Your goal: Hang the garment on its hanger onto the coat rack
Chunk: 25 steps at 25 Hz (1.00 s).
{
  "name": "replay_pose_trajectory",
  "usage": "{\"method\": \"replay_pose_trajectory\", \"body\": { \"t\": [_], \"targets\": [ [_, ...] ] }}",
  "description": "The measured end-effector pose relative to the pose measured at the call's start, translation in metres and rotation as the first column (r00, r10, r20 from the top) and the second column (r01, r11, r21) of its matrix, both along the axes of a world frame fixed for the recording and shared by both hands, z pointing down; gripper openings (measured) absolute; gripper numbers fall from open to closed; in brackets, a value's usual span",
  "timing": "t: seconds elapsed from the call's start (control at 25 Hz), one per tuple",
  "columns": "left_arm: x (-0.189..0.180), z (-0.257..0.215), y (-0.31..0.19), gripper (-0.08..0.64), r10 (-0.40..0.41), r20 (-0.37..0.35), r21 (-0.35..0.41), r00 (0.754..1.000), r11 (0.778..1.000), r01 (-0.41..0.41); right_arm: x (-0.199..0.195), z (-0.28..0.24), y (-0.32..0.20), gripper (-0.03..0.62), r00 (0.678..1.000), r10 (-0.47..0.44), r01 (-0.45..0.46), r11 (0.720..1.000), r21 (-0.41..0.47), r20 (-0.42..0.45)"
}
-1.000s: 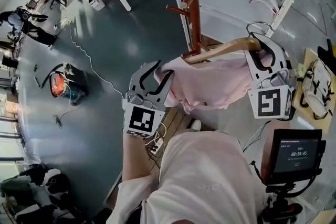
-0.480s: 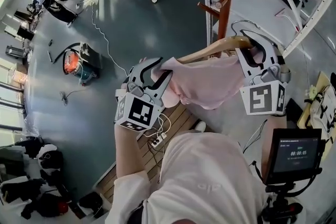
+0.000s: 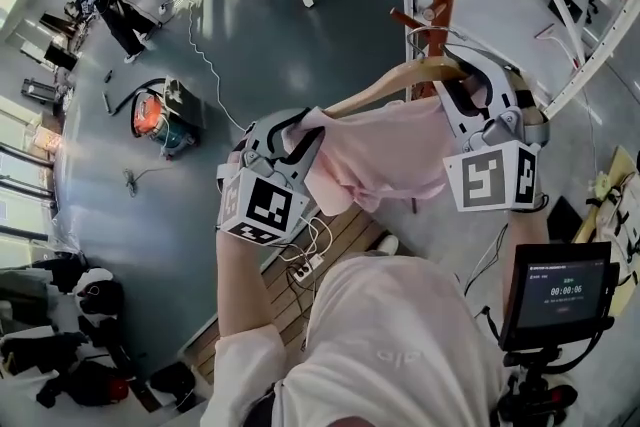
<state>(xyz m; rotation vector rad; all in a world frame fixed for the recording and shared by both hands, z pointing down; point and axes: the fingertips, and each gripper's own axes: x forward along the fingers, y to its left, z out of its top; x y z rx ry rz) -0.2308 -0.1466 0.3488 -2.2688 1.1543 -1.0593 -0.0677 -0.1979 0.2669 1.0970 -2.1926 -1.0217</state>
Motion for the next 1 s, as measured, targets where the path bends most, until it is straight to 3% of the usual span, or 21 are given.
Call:
{"method": "replay_pose_trajectory", "body": {
  "t": [0.28, 1.0],
  "targets": [
    [-0.005, -0.025, -0.013, 0.112, -0.015, 0.008, 0.001, 1.000, 1.000, 0.015, -0.003, -0.023, -0.011, 0.104, 1.000, 0.012, -0.012, 1.000, -0.012, -0.002],
    [0.016, -0.160, -0.078, 0.112, 0.055, 0.115, 0.054, 0.992, 0.997, -0.061, 0.021, -0.142, -0.060, 0.103, 0.997, 0.079, -0.077, 0.994, -0.080, 0.021]
  ]
}}
